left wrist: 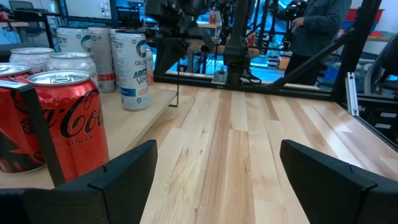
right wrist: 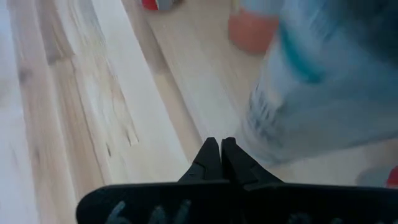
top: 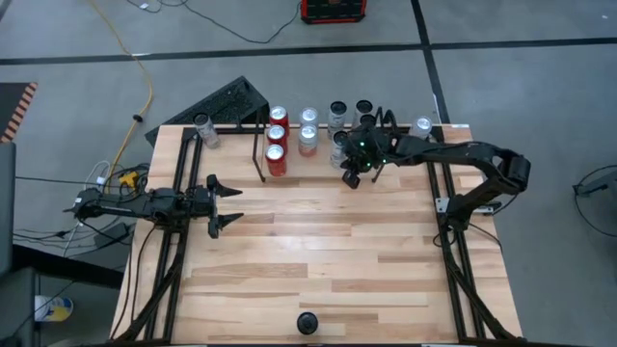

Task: Place canned beverage on shelf
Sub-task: Put the top white blue soda can on the shelf aligned with the other white blue soda can

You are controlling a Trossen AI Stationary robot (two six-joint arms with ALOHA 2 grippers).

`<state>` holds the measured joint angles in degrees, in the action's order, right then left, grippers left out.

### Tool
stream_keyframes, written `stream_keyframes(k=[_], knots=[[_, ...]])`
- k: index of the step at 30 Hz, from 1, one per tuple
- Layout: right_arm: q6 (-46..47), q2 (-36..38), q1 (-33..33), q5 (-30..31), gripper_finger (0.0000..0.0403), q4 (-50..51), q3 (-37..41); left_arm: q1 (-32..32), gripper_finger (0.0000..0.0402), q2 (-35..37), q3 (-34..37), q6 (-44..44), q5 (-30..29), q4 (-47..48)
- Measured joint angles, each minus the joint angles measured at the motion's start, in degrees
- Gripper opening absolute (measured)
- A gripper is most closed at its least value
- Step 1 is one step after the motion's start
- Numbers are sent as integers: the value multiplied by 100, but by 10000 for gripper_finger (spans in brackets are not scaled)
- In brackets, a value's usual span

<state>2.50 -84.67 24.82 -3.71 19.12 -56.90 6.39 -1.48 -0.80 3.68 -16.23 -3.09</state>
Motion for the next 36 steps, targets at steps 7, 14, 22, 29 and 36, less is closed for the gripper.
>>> stream_keyframes(k=[7,14,22,29,36], knots=[[-100,-6,45,4,0,-50,9,0,327,-2,0,0,0,2],[-105,-4,120,-71,0,-105,8,-1,327,-1,0,0,-1,0],[-392,-4,264,5,0,210,-381,0,327,0,0,0,-1,1],[-579,-3,456,25,0,296,-612,-2,327,0,0,0,0,0],[-759,-2,576,-72,0,303,-612,0,327,-2,0,0,-2,2]])
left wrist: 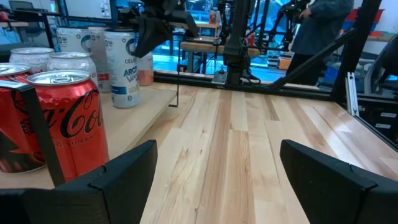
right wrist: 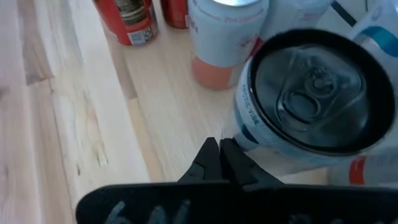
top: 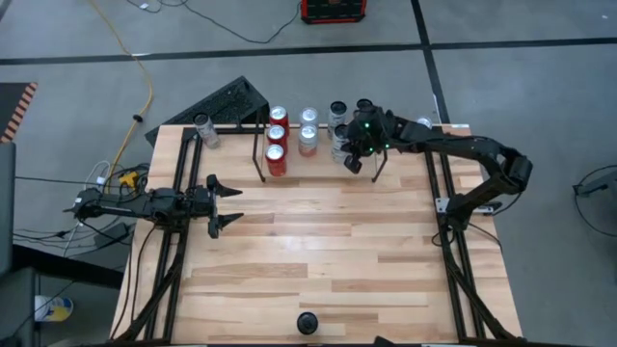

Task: Place canned beverage on shelf
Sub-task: Put the top white blue soda can on the shelf aligned with the other white blue soda can, then adjust the soda cans on the shelf

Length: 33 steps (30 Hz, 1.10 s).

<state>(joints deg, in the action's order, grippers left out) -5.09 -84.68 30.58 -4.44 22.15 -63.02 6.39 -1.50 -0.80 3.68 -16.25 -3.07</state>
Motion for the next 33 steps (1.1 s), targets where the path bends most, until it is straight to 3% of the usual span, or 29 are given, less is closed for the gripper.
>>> stream_keyframes(k=[6,11,14,18,23,26,30,33], knots=[[-118,-180,38,-161,0,-57,0,0,327,2,0,0,0,0],[21,-269,-156,-151,0,1440,-376,-2,327,2,0,0,1,-1],[200,-253,-407,-136,0,1737,-490,0,327,0,0,0,0,0],[372,-227,-745,315,0,2281,-868,-2,327,0,0,0,0,0],[361,-225,-818,867,0,2984,-1928,0,327,2,0,0,0,-2],[144,-223,-312,1446,0,2625,-2650,-2,327,0,0,0,0,-2],[25,-777,1077,988,0,2473,-3578,-1,327,2,0,0,0,-2],[-99,-1500,1651,768,0,2811,-4129,0,327,1,0,0,0,-1]])
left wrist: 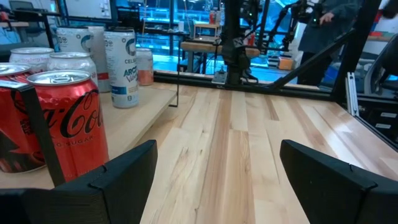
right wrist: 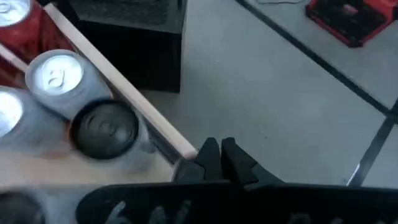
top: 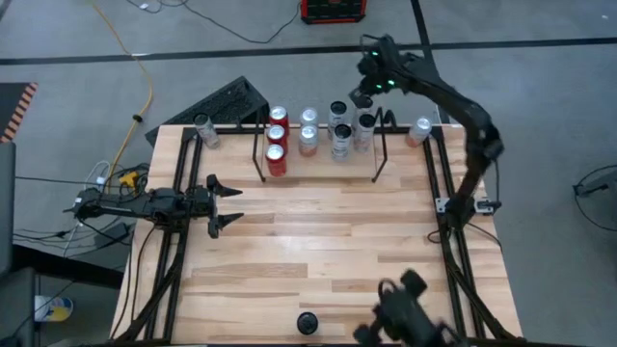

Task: Place canned beverage on shelf
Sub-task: Adjust the soda cans on the shelf

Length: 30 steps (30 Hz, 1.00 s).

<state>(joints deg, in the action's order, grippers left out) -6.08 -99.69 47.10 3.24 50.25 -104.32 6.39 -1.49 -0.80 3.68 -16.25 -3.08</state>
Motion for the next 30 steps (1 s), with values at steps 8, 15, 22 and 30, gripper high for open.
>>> stream_keyframes(k=[8,15,22,30], knots=[[-194,-1443,413,-166,0,713,-1243,-2,327,1,0,0,0,-1],[-164,-1612,427,-183,0,820,-1433,-2,327,1,0,0,0,1],[-150,-1577,479,-157,0,1152,-1442,-2,327,-1,0,0,0,1],[-106,-1568,432,-138,0,1350,-1444,0,327,0,0,0,1,0]])
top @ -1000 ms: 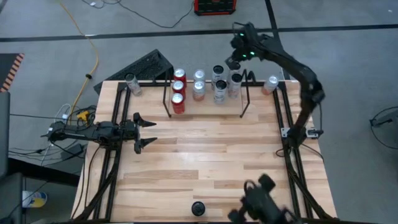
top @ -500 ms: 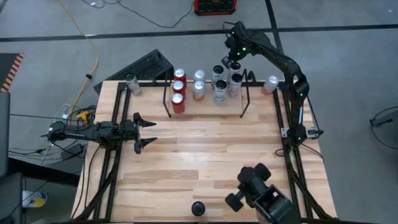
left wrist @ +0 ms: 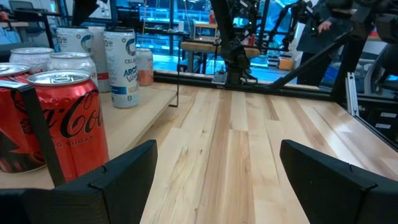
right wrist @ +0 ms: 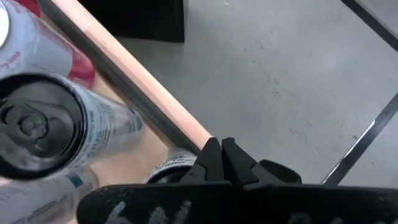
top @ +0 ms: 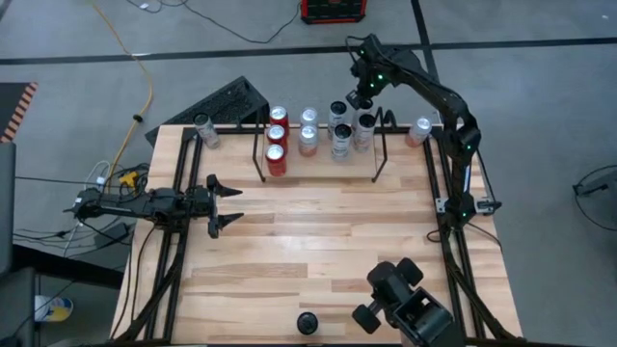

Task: Place canned beverage on shelf
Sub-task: Adjust the soda cans on the shelf

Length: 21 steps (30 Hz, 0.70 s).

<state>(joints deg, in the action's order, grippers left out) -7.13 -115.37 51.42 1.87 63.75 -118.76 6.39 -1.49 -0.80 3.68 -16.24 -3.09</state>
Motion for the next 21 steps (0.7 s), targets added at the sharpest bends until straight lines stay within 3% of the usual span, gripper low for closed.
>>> stream_keyframes(k=[21], knots=[[21,4,-109,4,0,373,-7,-1,327,0,0,0,-1,1]])
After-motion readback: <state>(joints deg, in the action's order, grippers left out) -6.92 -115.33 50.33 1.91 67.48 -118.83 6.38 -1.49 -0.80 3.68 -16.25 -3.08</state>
